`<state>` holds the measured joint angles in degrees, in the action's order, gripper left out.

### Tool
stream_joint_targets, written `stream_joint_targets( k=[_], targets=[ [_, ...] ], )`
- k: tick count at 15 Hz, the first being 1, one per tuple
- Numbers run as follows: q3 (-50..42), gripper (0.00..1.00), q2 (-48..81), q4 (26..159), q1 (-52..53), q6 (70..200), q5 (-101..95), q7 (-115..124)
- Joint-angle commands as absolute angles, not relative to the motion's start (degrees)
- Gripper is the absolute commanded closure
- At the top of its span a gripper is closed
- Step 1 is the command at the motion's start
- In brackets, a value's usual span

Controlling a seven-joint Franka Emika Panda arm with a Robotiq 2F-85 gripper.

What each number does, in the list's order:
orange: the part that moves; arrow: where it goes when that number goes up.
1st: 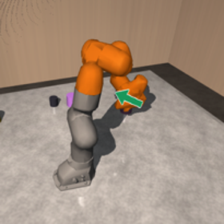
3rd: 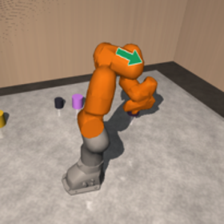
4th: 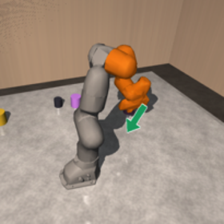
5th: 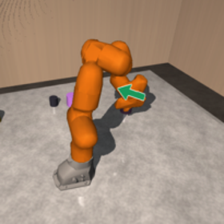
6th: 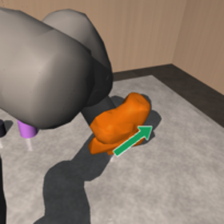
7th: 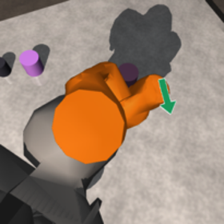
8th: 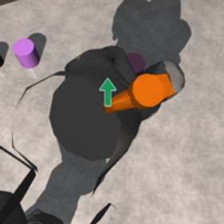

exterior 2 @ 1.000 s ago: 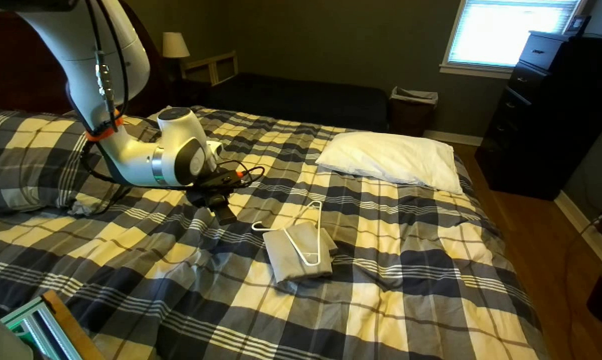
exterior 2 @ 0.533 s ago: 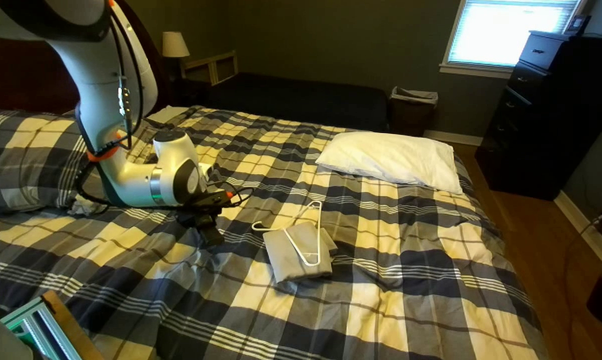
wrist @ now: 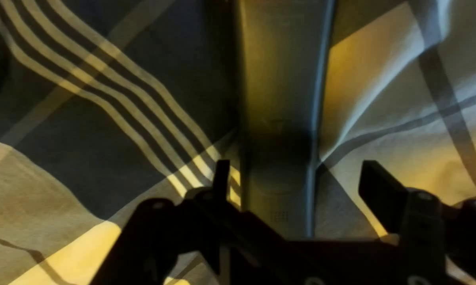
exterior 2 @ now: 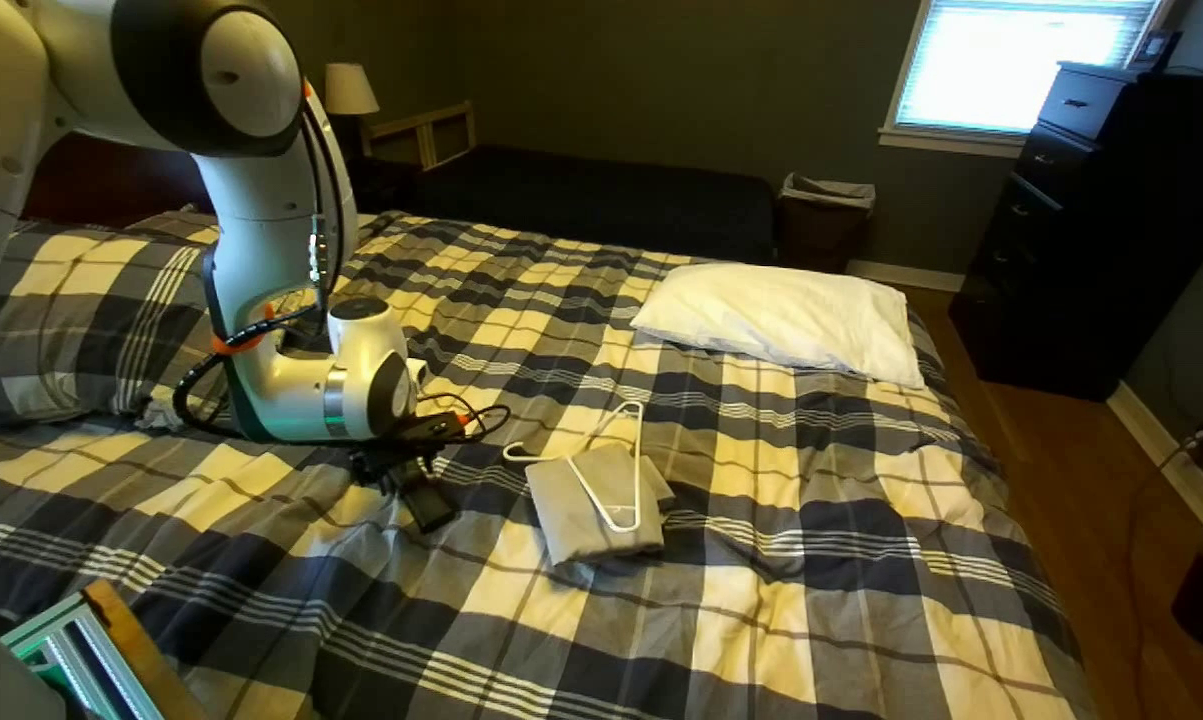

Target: Shift the coat hanger and the remote to the left

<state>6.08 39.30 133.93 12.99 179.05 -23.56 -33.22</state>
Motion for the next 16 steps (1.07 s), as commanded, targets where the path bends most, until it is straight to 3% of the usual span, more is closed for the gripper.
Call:
stream_joint_targets(
  k=[1,7,13,14,16],
  targets=[
    [12.77,0.0,29.64,139.1,0.95,174.24,-23.97,-34.76],
    [9.27,0.0,21.05,138.26,-7.65,168.9,-20.04,-33.98],
    [7.47,0.01,27.58,131.33,-12.94,168.88,-16.87,-37.39],
    [6.68,0.25,29.11,130.16,-12.55,168.53,-16.93,-37.11],
    [6.37,0.3,30.88,128.72,-12.69,168.58,-16.74,-36.71]
  ],
)
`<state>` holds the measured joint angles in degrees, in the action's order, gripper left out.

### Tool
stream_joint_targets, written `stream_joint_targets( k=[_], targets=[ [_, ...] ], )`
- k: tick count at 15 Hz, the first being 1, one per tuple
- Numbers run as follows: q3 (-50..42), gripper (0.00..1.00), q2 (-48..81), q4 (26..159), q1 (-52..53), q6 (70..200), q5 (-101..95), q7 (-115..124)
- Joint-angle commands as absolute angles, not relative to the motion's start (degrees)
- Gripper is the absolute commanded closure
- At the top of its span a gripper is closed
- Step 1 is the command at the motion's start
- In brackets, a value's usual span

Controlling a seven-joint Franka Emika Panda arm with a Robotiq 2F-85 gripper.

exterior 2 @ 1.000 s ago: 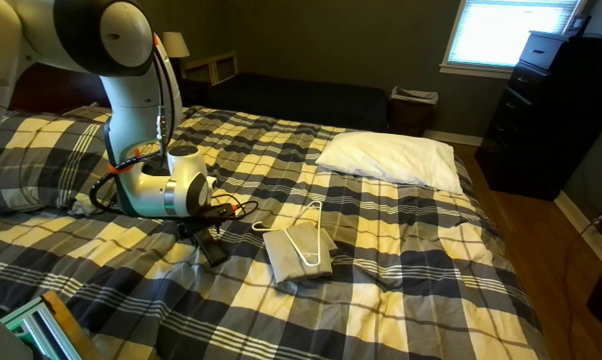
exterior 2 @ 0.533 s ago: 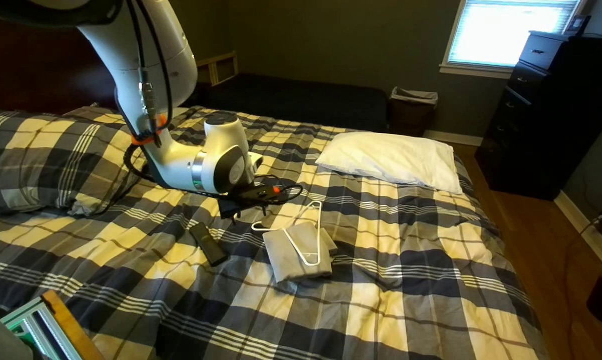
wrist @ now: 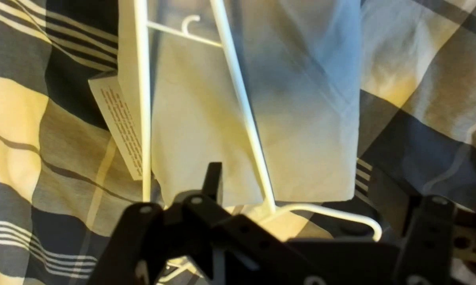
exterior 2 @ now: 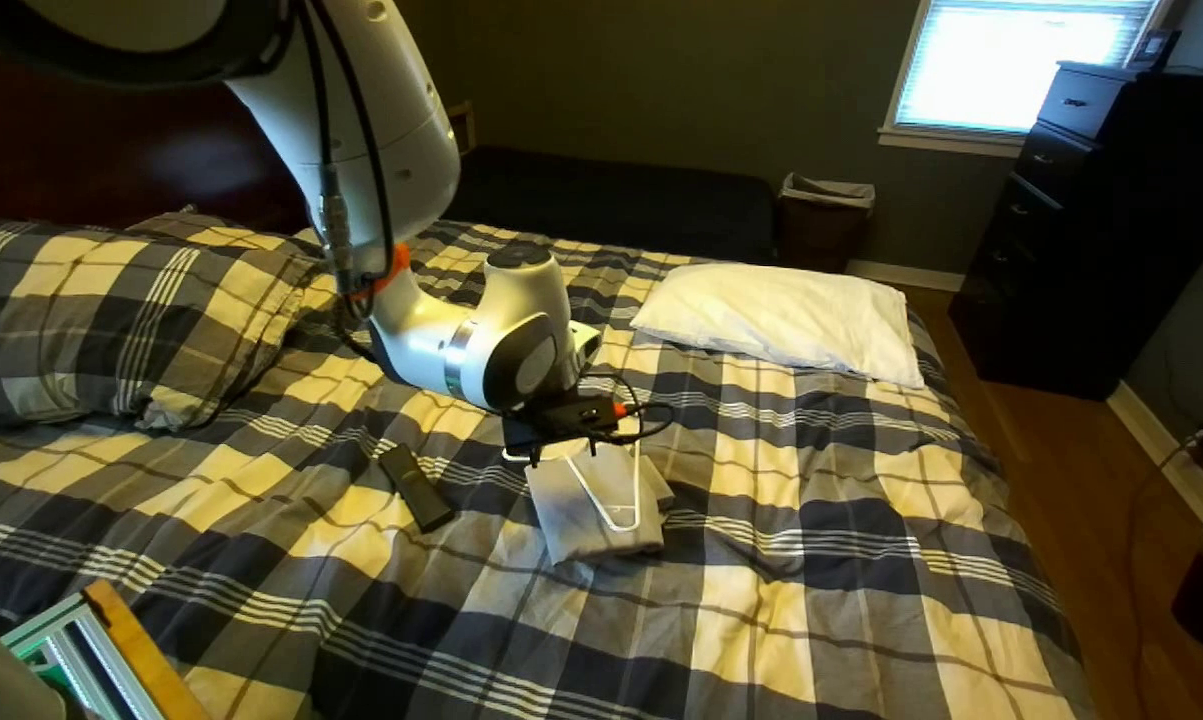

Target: Shift the coat hanger and the remote to the left

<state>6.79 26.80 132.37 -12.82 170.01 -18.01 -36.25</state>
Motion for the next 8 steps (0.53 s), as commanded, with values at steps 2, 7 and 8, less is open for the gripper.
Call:
stream_joint_targets(
  k=[2,7,8],
  targets=[
    [4.97,0.39,32.47,126.94,-11.9,168.0,-16.99,-35.54],
    [4.03,0.54,36.33,123.48,-12.44,166.5,-16.61,-35.18],
    [5.0,0.7,37.08,122.82,-13.39,165.36,-15.93,-35.79]
  ],
)
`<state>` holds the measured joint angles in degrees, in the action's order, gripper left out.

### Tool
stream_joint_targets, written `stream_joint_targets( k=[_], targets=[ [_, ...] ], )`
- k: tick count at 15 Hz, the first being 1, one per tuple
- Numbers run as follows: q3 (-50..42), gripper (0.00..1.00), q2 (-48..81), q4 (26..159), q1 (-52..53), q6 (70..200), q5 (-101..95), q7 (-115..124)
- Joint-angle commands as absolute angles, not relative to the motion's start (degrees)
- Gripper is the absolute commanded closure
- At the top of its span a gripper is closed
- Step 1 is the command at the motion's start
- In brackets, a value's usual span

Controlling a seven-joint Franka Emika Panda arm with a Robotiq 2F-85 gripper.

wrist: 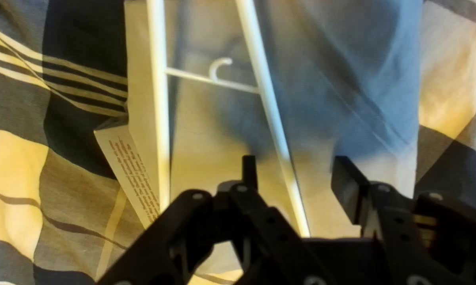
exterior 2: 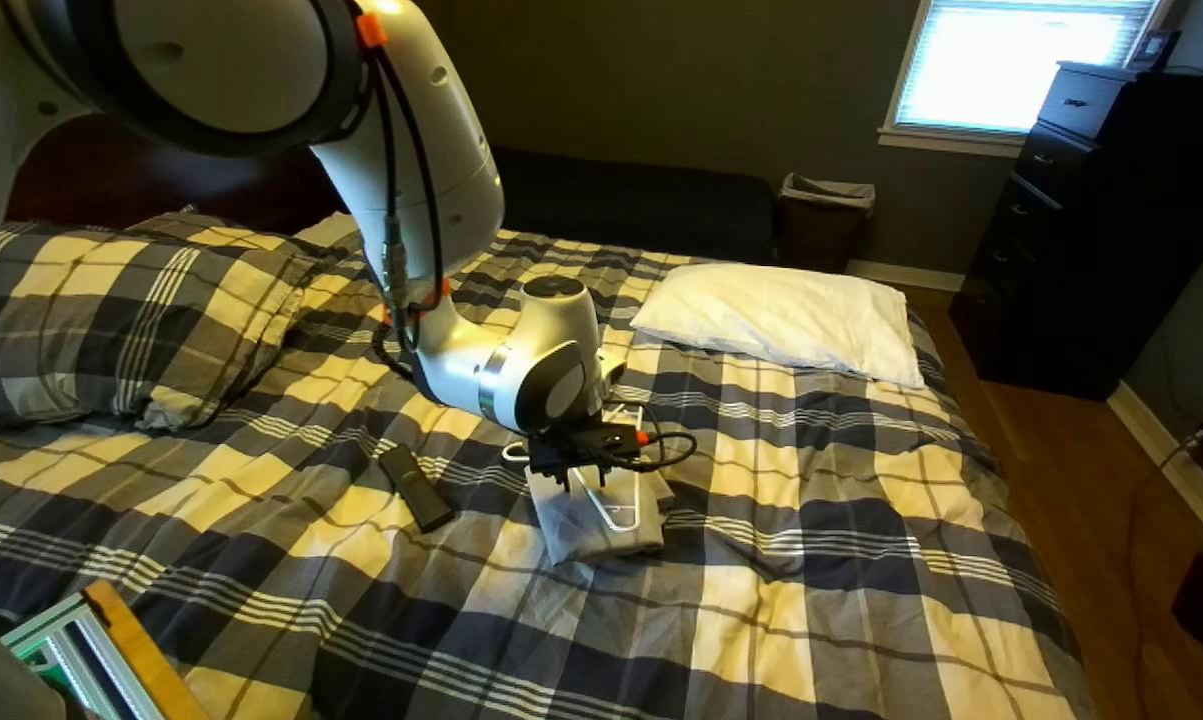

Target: Shift the coat hanger and the remote to the left

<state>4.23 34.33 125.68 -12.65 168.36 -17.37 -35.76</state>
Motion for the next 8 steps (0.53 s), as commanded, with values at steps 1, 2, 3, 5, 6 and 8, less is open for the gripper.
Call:
stream_joint_targets(
  k=[1,2,3,5,6,8],
  targets=[
    [5.39,0.77,37.65,122.36,-13.84,164.75,-15.56,-36.1],
    [5.51,0.87,37.84,122.17,-13.9,164.15,-15.27,-36.14],
    [5.69,0.95,37.97,122.04,-14.04,163.78,-14.94,-36.21],
    [7.01,1.0,36.51,122.84,-15.1,164.11,-14.19,-36.88],
    [7.9,1.0,35.07,123.8,-15.69,164.63,-13.79,-37.26],
    [10.06,0.98,31.85,126.27,-17.04,166.4,-13.33,-38.64]
  ],
)
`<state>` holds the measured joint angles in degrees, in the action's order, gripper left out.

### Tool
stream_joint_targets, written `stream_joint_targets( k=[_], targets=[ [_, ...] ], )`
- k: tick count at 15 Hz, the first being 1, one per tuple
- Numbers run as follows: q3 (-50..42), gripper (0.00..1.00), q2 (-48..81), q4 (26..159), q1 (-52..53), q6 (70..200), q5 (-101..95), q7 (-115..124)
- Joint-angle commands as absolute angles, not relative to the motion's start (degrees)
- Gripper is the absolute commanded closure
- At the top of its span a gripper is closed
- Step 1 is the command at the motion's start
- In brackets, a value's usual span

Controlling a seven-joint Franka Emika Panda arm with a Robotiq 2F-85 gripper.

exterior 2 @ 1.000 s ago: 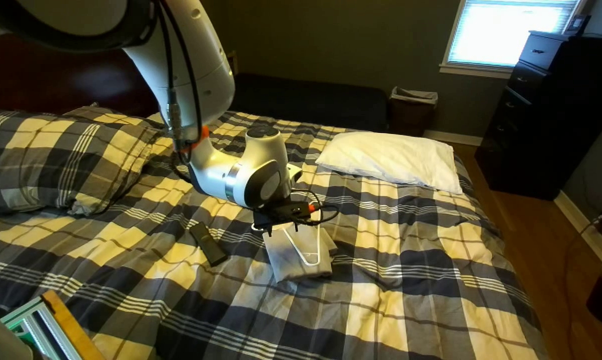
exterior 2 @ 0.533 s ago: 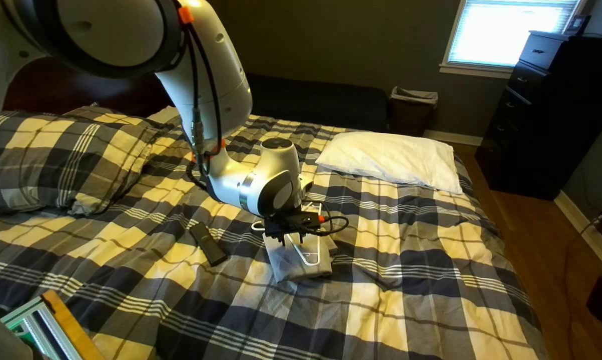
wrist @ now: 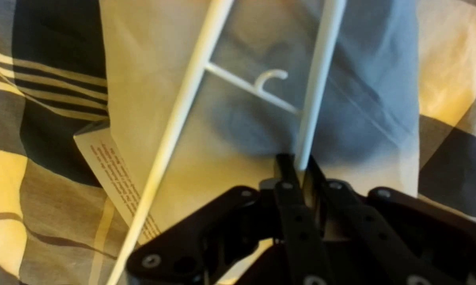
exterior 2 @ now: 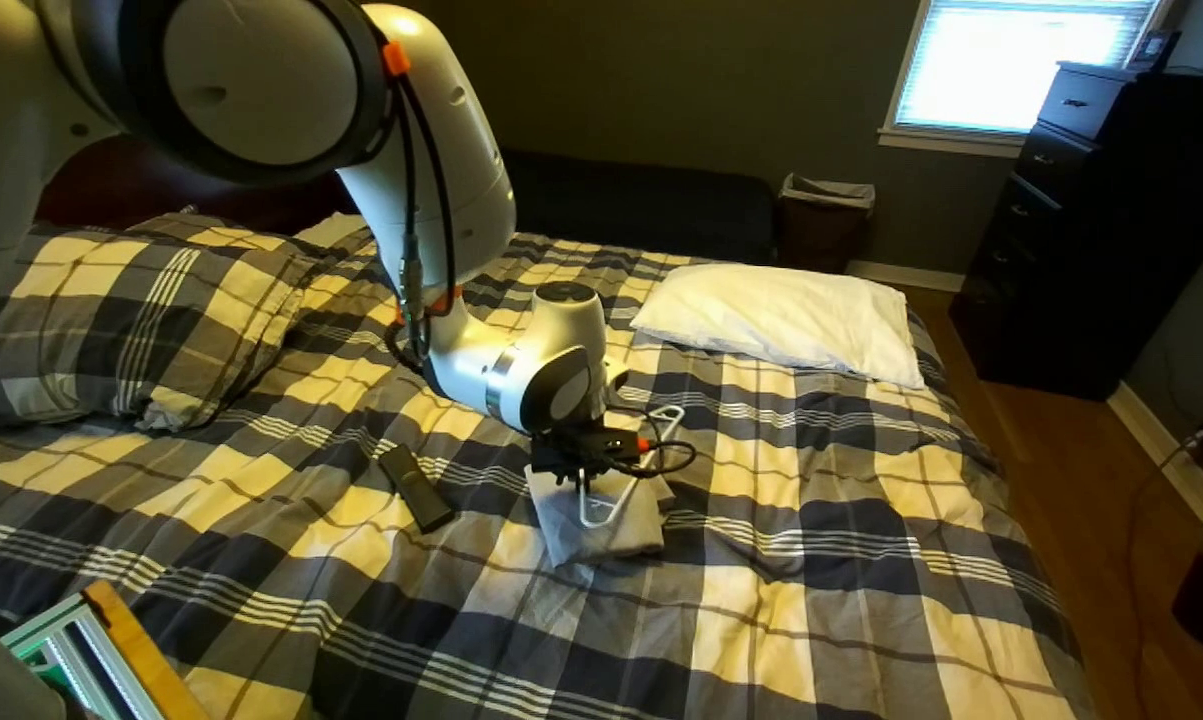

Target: Shift the coat hanger and the remote to the left

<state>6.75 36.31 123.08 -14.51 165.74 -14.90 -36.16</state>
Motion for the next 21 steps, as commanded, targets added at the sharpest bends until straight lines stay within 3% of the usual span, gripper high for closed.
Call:
stream_joint_targets(
  k=[1,8,11,19,20,21],
  targets=[
    [12.04,0.98,30.79,127.07,-18.2,167.21,-12.98,-40.22],
    [27.83,0.98,31.75,128.66,-17.39,171.15,-9.09,-49.79],
    [27.72,0.98,35.66,124.33,-11.6,167.84,-9.31,-47.78],
    [16.66,0.98,48.17,108.85,2.41,159.97,-10.59,-38.45],
    [16.71,0.72,49.46,107.33,2.53,158.12,-10.56,-38.53],
    [16.95,0.64,50.75,106.03,2.44,156.22,-10.58,-39.09]
  ],
)
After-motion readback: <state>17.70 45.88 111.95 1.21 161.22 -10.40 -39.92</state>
